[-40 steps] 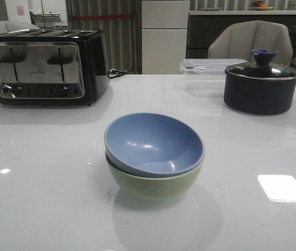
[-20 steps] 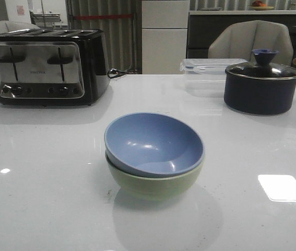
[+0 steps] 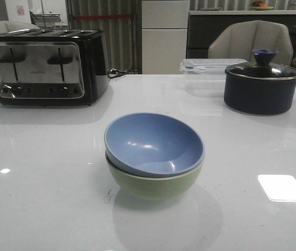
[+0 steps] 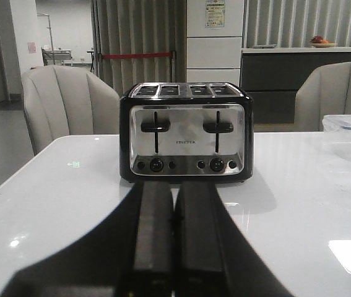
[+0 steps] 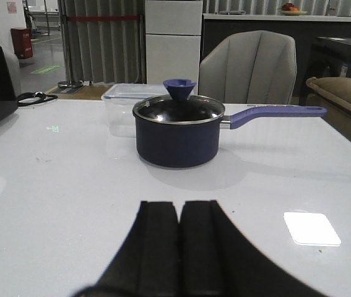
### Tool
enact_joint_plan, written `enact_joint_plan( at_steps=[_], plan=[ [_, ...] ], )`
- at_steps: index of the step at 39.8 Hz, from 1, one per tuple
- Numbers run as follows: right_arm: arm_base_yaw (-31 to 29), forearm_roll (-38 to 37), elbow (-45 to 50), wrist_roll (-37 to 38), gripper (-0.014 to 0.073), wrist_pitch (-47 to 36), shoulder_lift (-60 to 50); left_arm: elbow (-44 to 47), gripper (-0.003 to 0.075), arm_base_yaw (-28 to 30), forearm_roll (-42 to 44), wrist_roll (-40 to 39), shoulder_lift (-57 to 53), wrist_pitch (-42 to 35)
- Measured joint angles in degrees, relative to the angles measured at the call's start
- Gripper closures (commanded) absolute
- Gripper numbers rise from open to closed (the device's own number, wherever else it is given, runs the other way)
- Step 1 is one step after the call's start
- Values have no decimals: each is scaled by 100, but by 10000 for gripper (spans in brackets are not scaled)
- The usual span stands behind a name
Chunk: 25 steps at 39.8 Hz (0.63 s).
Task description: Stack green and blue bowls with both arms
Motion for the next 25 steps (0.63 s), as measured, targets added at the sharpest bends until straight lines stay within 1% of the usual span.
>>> enact_joint_plan(
  at_steps=[25],
  plan=[
    [0, -3, 0, 9, 540, 46, 0, 0, 627, 0, 0, 0, 0, 0]
  ],
)
